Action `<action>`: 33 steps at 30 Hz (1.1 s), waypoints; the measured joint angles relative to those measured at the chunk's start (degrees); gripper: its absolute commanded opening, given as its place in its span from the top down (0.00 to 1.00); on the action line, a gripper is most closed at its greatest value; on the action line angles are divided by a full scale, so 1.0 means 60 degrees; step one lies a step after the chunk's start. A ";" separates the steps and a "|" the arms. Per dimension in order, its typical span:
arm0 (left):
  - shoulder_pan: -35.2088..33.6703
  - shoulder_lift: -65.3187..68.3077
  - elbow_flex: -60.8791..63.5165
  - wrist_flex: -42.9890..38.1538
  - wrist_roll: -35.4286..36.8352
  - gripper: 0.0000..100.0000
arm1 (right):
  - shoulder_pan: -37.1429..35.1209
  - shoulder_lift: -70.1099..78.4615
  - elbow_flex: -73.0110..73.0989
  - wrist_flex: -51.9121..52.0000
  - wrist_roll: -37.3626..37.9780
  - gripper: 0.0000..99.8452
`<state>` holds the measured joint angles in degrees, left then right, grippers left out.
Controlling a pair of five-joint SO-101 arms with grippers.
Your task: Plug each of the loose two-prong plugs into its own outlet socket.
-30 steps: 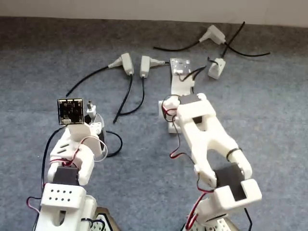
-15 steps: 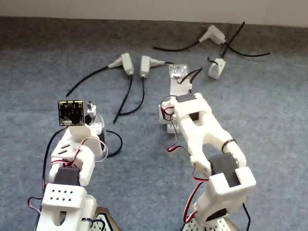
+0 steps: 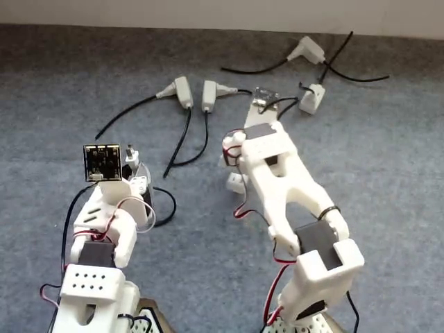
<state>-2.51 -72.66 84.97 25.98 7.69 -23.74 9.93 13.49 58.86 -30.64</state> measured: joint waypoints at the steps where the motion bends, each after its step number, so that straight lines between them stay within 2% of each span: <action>1: 0.0000 0.0000 0.0000 -0.0059 0.0000 0.99 | -0.0190 0.0015 -0.0015 -0.0015 -0.0220 0.89; 11: 0.0000 0.0000 0.0000 -0.0147 0.0000 0.99 | -0.2168 0.0044 0.0249 -0.1612 -0.2637 0.89; 16: 0.0000 0.0000 0.0073 -0.0293 0.0000 0.99 | -0.2359 0.0806 0.0425 -0.2212 -0.3473 0.89; 20: 0.0000 0.0015 0.0293 -0.0674 0.0000 0.99 | -0.2388 0.1392 0.0322 -0.2286 -0.3634 0.88; 26: 0.0000 0.0015 0.0293 -0.0718 0.0000 0.99 | -0.2418 0.1685 -0.0777 -0.1275 -0.3648 0.73; 31: 0.0000 0.0015 0.0308 -0.0718 0.0000 0.99 | -0.2432 0.1758 -0.1641 -0.0073 -0.3619 0.72; 33: 0.0000 0.0015 0.0308 -0.0718 0.0000 0.99 | -0.2432 0.1758 -0.2022 0.0176 -0.3238 0.72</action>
<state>-2.51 -72.57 86.81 21.67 7.69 -38.33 20.48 1.36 59.91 -50.07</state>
